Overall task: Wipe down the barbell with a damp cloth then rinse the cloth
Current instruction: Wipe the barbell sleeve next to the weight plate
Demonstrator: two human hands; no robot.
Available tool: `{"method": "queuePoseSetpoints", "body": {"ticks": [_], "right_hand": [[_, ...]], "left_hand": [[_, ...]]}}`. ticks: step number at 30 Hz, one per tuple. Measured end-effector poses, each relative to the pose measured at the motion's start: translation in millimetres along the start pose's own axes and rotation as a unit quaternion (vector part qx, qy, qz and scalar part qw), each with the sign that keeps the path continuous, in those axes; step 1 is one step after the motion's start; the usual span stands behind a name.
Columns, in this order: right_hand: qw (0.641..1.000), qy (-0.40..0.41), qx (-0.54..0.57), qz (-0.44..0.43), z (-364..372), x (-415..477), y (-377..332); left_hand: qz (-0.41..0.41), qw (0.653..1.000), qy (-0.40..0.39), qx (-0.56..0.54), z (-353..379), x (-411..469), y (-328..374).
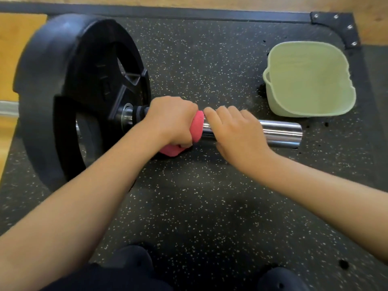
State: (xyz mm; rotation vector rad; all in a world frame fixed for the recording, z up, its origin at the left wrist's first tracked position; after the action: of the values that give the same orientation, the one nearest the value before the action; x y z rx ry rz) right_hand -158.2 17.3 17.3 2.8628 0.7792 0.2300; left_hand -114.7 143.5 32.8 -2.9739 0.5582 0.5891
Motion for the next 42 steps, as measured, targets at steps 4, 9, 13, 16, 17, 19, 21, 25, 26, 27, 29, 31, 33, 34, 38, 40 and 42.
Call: {"method": "queuePoseSetpoints", "body": {"ticks": [4,9,13,16,17,19,21,25,26,27,29,31,33,34,38,40,42], "right_hand": [[0.999,0.019,0.035,-0.023,4.2,10.7,5.0],[0.994,-0.071,0.070,-0.042,2.1,22.0,8.6],[0.943,-0.271,0.187,-0.051,-1.2,41.3,21.6],[0.846,-0.425,0.320,-0.036,5.0,53.9,30.1],[0.839,-0.434,0.326,-0.039,3.8,55.1,30.8],[0.873,-0.390,0.291,-0.028,0.6,50.8,29.6],[0.948,-0.259,0.185,0.012,-2.9,36.4,24.3],[0.999,0.012,0.026,0.026,-5.2,1.5,11.4],[0.999,0.021,0.023,0.031,-1.6,-2.3,14.3],[0.999,0.024,0.027,0.032,1.9,-4.0,18.1],[0.998,0.013,0.052,0.035,3.9,-2.5,24.5],[0.998,-0.004,0.056,0.025,4.3,4.3,27.2],[0.996,-0.062,0.060,0.006,4.1,9.7,27.3],[0.993,-0.098,0.068,0.000,2.8,12.4,29.1],[0.928,-0.312,0.204,-0.018,1.7,33.5,39.8],[0.853,-0.431,0.294,-0.009,5.6,42.7,44.6],[0.826,-0.464,0.320,-0.010,3.3,45.9,47.6]], "left_hand": [[-0.006,1.000,0.023,-0.011,0.1,-2.3,1.0],[0.024,0.973,0.227,0.035,9.9,-14.5,6.6],[0.035,0.955,0.290,0.054,18.0,-15.5,9.5],[0.021,0.944,0.322,0.068,19.6,-17.4,11.5],[0.020,0.941,0.330,0.067,19.6,-17.4,11.6],[0.022,0.940,0.336,0.059,19.7,-16.5,9.5],[0.033,0.946,0.320,0.050,13.5,-15.8,10.1],[0.017,0.996,0.088,0.008,2.4,-2.0,5.2],[0.014,0.999,0.043,0.000,0.1,1.6,3.5],[0.013,1.000,0.019,-0.005,-2.8,3.2,2.8],[0.011,1.000,0.023,-0.008,-2.9,2.9,3.2],[0.005,0.997,0.077,-0.015,0.8,-0.9,5.7],[0.020,0.986,0.166,0.004,7.0,-6.6,12.0],[0.029,0.977,0.209,0.024,11.7,-8.7,15.6],[0.041,0.945,0.321,0.052,18.9,-13.4,30.6],[0.044,0.938,0.338,0.060,18.1,-13.5,36.3],[0.046,0.935,0.346,0.066,18.9,-9.3,36.4]]}}
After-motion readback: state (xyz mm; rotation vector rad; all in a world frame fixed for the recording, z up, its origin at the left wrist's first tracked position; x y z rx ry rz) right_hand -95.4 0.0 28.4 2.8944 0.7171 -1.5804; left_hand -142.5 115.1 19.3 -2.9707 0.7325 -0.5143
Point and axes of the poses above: each hand's wrist, its own x-axis towards the middle knuckle, its own z-axis out of the palm, y = z × x, the point moved 4 cm from there along x, towards the middle knuckle, and after that the axes turned 1 degree about y, right-handed, at the moved point
